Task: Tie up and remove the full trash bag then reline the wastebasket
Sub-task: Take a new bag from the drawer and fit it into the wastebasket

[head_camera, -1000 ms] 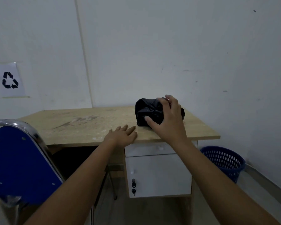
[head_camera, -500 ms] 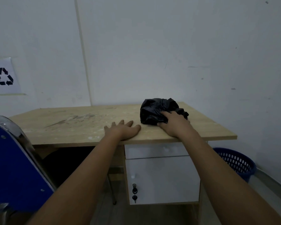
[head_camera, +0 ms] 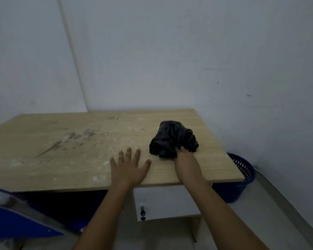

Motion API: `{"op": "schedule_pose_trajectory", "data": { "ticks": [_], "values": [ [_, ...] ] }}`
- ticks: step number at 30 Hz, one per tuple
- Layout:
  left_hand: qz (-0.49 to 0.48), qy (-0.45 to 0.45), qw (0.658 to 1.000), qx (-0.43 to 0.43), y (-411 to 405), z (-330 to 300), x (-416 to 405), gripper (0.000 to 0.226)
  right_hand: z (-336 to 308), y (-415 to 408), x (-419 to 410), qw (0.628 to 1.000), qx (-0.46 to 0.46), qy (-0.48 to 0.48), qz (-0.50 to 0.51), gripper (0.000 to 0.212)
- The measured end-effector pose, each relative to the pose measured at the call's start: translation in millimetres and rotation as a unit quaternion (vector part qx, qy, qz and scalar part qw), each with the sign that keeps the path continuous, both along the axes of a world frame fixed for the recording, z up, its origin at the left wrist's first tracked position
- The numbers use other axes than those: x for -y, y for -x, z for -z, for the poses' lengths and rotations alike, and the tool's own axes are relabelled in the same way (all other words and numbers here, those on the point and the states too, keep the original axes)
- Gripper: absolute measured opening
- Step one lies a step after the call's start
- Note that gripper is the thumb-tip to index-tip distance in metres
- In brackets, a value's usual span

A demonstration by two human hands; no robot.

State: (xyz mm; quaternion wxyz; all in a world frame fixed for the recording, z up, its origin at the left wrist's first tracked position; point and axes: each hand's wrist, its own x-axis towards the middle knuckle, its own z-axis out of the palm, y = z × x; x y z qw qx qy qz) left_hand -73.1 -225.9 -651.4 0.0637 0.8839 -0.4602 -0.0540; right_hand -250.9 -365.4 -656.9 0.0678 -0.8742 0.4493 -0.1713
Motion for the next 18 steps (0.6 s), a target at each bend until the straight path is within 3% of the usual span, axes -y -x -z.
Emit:
{"op": "schedule_pose_trajectory", "data": {
  "ticks": [5, 9, 18],
  "values": [
    [0.020, -0.076, 0.995, -0.055, -2.0, -25.7, -7.1, 0.084, -28.0, 4.5, -10.3, 0.995, -0.087, -0.051, -0.010, 0.063],
    [0.035, -0.139, 0.986, -0.085, -5.4, -70.2, -16.7, 0.086, -73.6, 18.3, -16.2, 0.992, -0.076, -0.102, -0.010, 0.067],
    [0.087, -0.100, 0.984, -0.118, 9.6, -233.4, -25.4, 0.090, -239.1, 36.8, -27.7, 0.993, -0.088, -0.074, -0.021, 0.066]
  ]
}}
